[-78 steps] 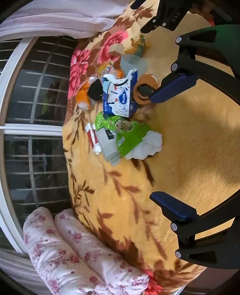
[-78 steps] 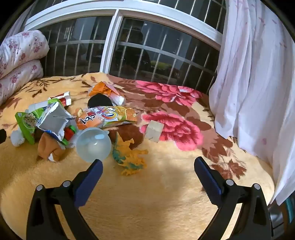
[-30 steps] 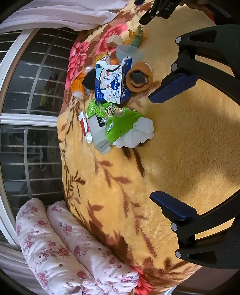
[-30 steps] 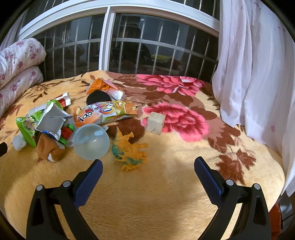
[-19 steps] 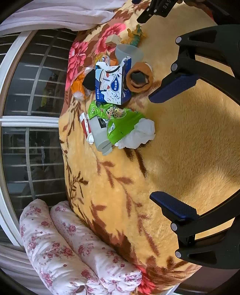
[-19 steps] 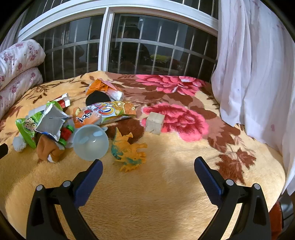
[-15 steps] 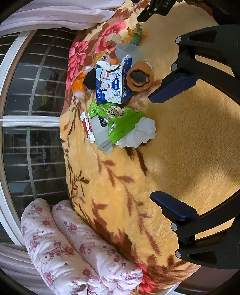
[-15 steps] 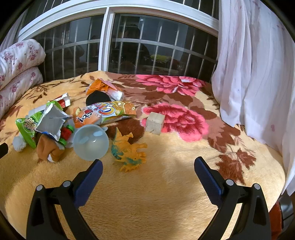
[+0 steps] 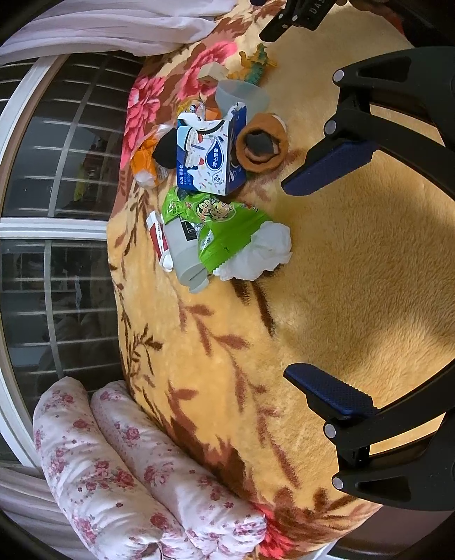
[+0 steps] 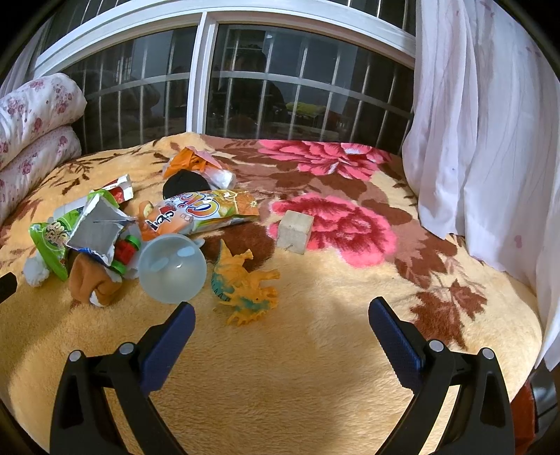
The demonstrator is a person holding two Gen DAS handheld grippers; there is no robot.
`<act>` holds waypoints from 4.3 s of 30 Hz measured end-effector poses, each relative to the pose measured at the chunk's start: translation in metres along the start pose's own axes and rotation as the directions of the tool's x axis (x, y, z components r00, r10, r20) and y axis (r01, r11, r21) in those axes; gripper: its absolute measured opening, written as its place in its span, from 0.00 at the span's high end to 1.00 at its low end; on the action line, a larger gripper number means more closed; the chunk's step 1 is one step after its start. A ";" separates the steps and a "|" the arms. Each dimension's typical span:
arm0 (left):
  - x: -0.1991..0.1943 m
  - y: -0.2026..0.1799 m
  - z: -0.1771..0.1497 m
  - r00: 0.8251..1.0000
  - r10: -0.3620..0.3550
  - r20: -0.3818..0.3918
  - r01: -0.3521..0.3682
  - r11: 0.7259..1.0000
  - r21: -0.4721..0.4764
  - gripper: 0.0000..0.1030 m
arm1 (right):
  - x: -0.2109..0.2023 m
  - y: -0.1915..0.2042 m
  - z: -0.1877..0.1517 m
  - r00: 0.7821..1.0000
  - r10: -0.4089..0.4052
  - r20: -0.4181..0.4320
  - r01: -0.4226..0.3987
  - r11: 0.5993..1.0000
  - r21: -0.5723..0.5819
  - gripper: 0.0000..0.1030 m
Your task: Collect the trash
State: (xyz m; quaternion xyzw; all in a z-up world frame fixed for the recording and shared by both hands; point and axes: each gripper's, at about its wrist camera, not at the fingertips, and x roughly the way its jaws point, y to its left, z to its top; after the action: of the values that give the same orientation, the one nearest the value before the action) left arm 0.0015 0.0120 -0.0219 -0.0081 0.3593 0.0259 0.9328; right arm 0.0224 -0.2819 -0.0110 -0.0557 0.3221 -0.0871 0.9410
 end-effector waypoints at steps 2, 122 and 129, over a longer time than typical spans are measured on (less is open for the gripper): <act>0.000 0.000 0.000 1.000 0.000 -0.001 0.000 1.000 -0.002 0.09 | 0.000 0.000 0.000 1.000 0.001 -0.001 -0.001 1.000 0.001 0.05; -0.073 0.036 0.049 0.959 -0.197 0.205 0.198 0.980 0.018 0.84 | -0.061 -0.009 0.012 0.895 0.438 0.079 -0.441 0.898 0.014 0.48; -0.109 0.018 0.031 0.943 -0.247 0.222 0.230 0.968 0.098 0.84 | -0.084 -0.009 0.011 0.885 0.455 0.102 -0.455 0.890 -0.025 0.48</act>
State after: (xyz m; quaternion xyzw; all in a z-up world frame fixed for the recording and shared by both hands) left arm -0.0597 0.0266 0.0740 -0.0154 0.2449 -0.0992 0.9643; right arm -0.0375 -0.2734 0.0494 0.0167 0.2761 0.1389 0.9509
